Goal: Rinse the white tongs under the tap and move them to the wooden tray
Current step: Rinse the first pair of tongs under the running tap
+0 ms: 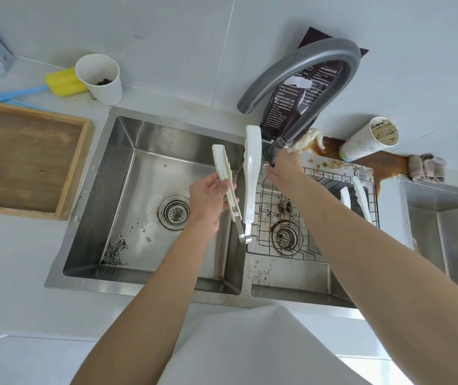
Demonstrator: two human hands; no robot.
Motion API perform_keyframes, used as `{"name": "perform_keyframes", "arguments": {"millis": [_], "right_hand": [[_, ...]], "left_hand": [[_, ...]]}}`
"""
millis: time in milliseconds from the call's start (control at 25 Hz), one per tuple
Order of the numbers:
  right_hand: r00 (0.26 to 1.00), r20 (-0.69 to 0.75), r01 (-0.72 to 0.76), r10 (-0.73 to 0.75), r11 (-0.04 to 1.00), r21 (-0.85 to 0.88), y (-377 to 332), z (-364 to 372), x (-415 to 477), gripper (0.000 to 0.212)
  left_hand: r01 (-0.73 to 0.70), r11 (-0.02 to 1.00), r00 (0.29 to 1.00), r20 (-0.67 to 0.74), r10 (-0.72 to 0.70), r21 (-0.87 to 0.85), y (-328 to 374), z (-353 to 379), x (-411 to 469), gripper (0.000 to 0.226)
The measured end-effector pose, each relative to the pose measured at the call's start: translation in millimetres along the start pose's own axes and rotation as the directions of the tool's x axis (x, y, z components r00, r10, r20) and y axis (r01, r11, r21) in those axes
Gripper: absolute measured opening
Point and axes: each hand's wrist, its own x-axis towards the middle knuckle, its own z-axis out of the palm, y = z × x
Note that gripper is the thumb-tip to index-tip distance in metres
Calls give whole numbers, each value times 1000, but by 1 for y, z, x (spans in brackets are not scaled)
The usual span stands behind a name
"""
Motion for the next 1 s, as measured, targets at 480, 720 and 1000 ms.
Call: {"name": "perform_keyframes", "arguments": {"millis": [480, 720, 1000], "right_hand": [[979, 81, 206, -189, 899, -387, 19, 4, 1, 34], [934, 227, 286, -275, 199, -937, 14, -15, -3, 46], [914, 214, 279, -345, 152, -948, 8, -20, 2, 48]], "left_hand": [[-19, 1000, 1000, -1, 19, 7, 3, 0, 4, 30], [-21, 1000, 1000, 14, 21, 11, 4, 1, 7, 29], [-31, 999, 999, 12, 31, 13, 5, 1, 8, 29]]}}
